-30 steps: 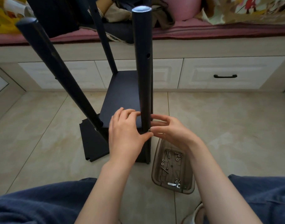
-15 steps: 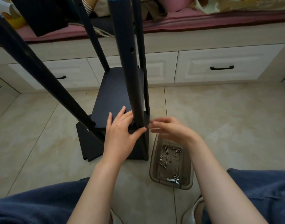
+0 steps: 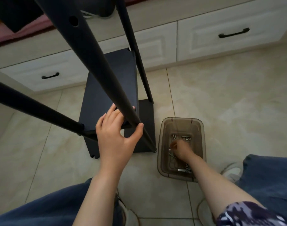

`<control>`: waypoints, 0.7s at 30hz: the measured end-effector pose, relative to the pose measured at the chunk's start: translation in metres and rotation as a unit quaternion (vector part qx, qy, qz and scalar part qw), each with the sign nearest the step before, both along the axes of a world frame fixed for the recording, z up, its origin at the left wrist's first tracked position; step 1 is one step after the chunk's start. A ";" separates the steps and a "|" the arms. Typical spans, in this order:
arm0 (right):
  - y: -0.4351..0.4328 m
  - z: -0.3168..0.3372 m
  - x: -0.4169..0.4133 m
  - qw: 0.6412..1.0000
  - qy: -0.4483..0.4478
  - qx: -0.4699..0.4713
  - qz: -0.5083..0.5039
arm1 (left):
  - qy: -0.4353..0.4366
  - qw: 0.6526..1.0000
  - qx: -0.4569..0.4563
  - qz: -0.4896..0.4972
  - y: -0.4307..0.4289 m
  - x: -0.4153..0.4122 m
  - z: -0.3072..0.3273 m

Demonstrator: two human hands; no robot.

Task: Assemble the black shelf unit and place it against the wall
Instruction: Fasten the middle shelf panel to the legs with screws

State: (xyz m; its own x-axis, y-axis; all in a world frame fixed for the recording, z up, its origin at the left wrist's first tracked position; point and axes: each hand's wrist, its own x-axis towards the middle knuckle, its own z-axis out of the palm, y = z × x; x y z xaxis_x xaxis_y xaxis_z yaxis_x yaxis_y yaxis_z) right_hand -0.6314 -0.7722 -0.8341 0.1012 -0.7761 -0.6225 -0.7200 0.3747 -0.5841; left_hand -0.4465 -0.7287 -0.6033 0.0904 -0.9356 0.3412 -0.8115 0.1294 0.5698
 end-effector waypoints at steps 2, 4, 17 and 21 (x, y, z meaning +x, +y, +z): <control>-0.002 -0.007 0.004 0.998 0.008 -0.016 0.060 | -0.003 1.000 -0.018 0.010 0.000 -0.002 -0.003; -0.003 -0.014 0.006 0.994 0.029 -0.039 0.096 | -0.010 0.999 -0.033 0.016 0.000 -0.003 -0.006; 0.005 -0.020 0.005 0.959 0.152 -0.129 0.203 | -0.015 0.999 -0.033 0.025 -0.003 -0.007 -0.009; 0.004 -0.018 0.006 0.959 0.150 -0.115 0.213 | -0.013 0.999 -0.032 0.026 -0.003 -0.007 -0.008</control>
State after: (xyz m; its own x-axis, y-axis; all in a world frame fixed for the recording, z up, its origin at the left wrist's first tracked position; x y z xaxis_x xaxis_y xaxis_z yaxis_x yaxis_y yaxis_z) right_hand -0.6251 -0.7685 -0.8523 0.2835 -0.8239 -0.4907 -0.9273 -0.1052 -0.3592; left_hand -0.4531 -0.7312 -0.6114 0.1280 -0.9061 0.4033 -0.8326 0.1227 0.5400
